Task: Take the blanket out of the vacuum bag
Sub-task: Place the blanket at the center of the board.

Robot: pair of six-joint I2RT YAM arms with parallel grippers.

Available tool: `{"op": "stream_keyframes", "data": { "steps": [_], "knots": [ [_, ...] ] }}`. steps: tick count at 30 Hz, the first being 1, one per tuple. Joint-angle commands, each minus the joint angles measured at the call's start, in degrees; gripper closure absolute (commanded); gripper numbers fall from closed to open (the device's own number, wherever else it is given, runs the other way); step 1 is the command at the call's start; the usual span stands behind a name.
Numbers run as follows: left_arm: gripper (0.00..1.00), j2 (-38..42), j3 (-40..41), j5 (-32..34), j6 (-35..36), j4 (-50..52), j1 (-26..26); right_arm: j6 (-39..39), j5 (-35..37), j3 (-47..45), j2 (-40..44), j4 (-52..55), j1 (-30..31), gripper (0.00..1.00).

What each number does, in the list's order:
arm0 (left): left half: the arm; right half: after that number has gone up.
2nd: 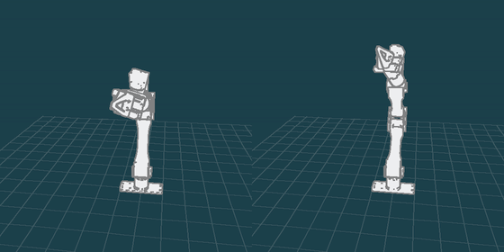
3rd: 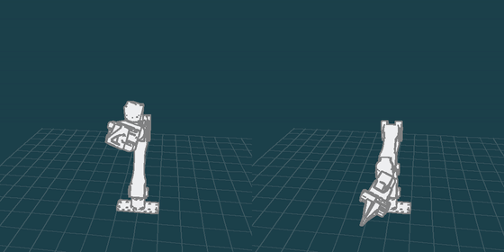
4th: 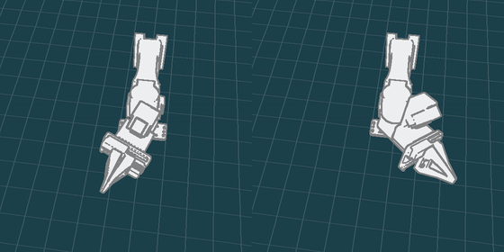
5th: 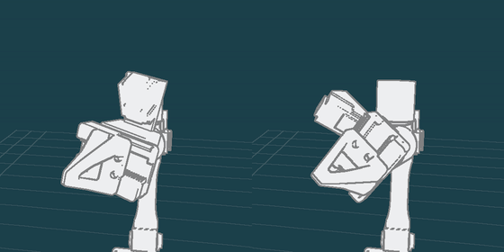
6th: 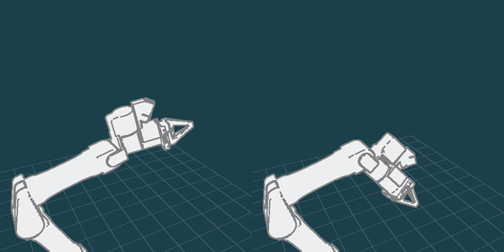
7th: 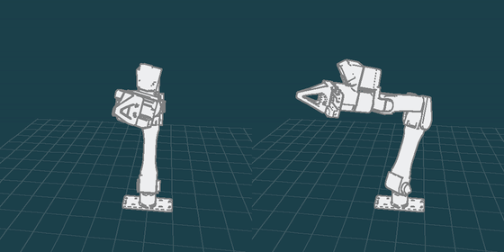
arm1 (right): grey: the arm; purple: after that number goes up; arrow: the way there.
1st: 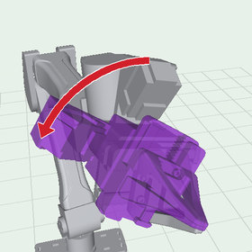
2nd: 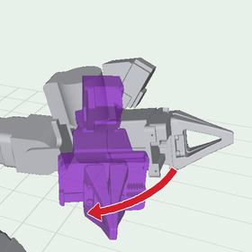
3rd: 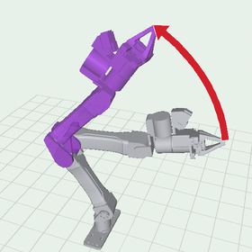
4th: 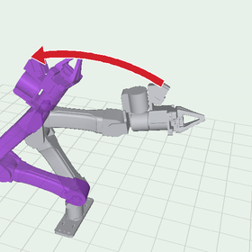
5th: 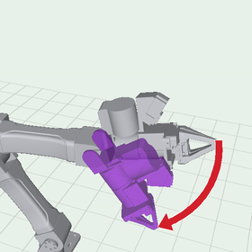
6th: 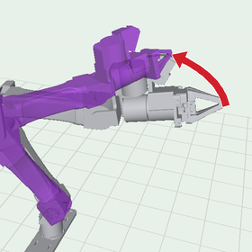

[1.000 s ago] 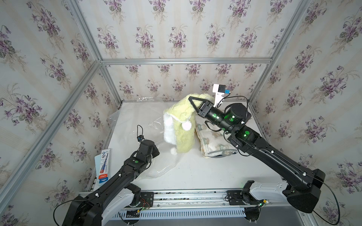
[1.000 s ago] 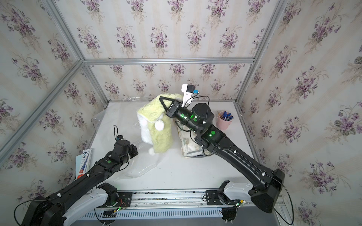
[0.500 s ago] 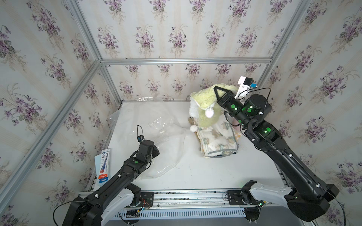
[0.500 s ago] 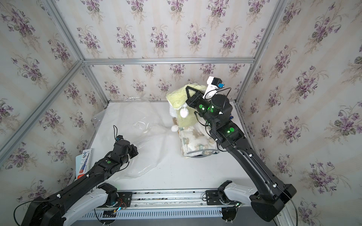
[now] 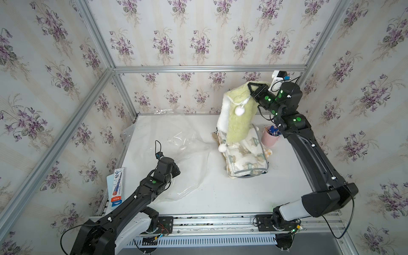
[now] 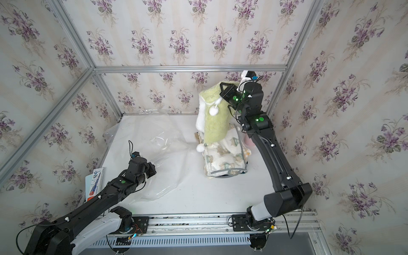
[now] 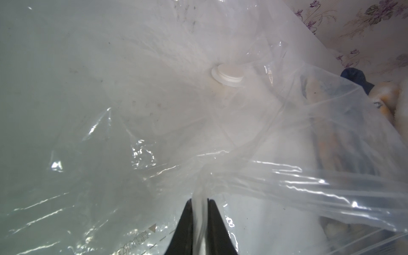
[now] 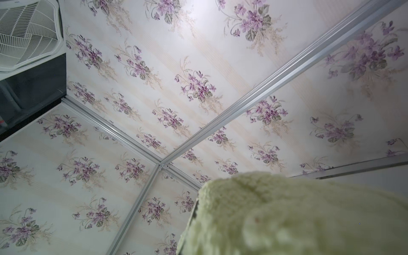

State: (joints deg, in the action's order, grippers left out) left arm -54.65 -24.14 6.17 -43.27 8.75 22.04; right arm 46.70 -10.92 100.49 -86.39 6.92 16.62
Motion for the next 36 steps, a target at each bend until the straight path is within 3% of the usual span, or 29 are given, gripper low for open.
{"op": "stream_keyframes", "data": {
  "steps": [1,4,8,12,16,23,33,36],
  "knots": [
    [0.86,-0.2,-0.7,-0.4,0.9,-1.2,0.0,4.1,1.2,-2.1,2.3,-3.4,-0.4,1.00],
    [0.86,0.0,-0.5,-0.7,0.7,-1.8,0.0,10.4,4.8,-17.8,11.1,-7.2,-0.5,1.00],
    [0.86,0.2,-0.3,-1.6,0.4,-2.4,0.0,22.4,4.6,-50.0,24.5,-13.5,1.2,1.00],
    [0.86,0.8,-0.1,-2.1,0.6,-2.2,0.0,27.1,11.3,-68.6,38.4,-12.4,1.4,1.00],
    [0.86,1.7,0.1,-1.9,0.8,-1.7,0.0,25.8,10.0,-70.7,43.1,-7.1,1.4,1.00],
    [0.85,3.7,1.1,-1.9,0.0,-1.5,0.0,25.6,1.9,-70.2,41.7,-7.1,1.4,1.00],
    [0.85,5.9,0.2,-1.3,0.9,-0.2,0.0,28.1,-1.2,-58.6,38.9,-5.1,3.5,1.00],
    [0.85,5.6,-0.4,-1.9,0.9,-0.1,0.0,29.8,-0.6,-59.7,40.5,-3.1,4.2,1.00]
  ]
}}
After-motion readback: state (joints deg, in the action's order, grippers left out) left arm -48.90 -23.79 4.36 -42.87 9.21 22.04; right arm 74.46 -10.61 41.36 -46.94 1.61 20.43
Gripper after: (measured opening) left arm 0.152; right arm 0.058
